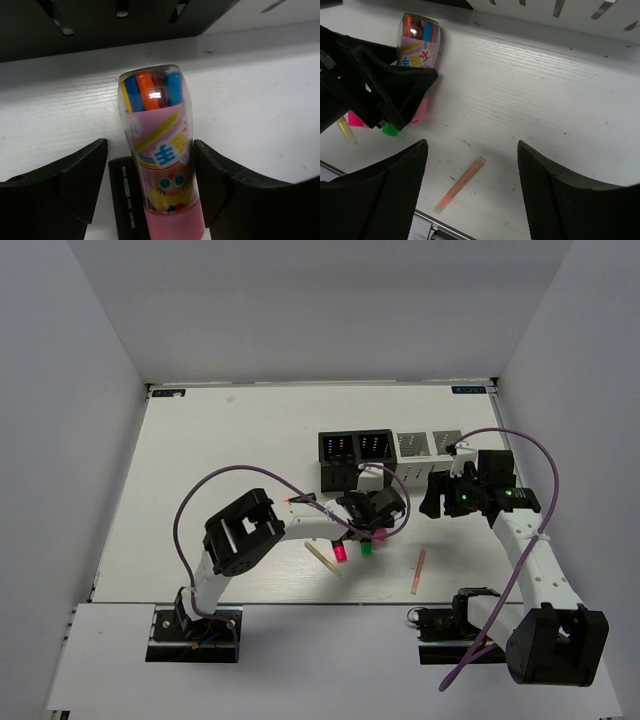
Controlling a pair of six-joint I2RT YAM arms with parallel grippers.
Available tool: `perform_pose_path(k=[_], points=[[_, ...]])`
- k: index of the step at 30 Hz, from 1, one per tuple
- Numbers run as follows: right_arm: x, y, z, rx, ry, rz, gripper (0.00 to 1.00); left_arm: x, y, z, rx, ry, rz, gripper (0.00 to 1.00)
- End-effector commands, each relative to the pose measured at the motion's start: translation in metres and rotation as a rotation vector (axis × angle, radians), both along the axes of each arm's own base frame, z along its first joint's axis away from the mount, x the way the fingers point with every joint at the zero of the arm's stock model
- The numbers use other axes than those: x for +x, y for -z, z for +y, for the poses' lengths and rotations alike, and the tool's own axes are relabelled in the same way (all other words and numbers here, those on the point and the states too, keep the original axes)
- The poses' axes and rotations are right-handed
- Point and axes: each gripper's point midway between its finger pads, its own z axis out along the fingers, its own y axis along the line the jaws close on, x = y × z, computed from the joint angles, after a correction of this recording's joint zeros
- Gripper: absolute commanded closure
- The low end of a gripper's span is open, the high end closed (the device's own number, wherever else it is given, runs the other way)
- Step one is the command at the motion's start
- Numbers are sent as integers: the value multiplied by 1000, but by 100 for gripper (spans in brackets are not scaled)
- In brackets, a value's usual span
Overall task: Sort the stationery into containers
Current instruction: Pick up the stationery from the center of the board.
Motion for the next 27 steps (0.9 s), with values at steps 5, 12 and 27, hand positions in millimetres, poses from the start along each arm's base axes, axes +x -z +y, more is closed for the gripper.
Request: perform_pose_path(k=[5,12,27], points=[[8,-19,3,16,-11,-73,26,19,-18,-7,-31,-52,-70,21],[7,-19,4,21,-18,-69,26,25,-11,-8,-30,-77,-82,21],[6,-21,4,24,-16,-73,26,14,5,-7,-32,-82,-59,74]])
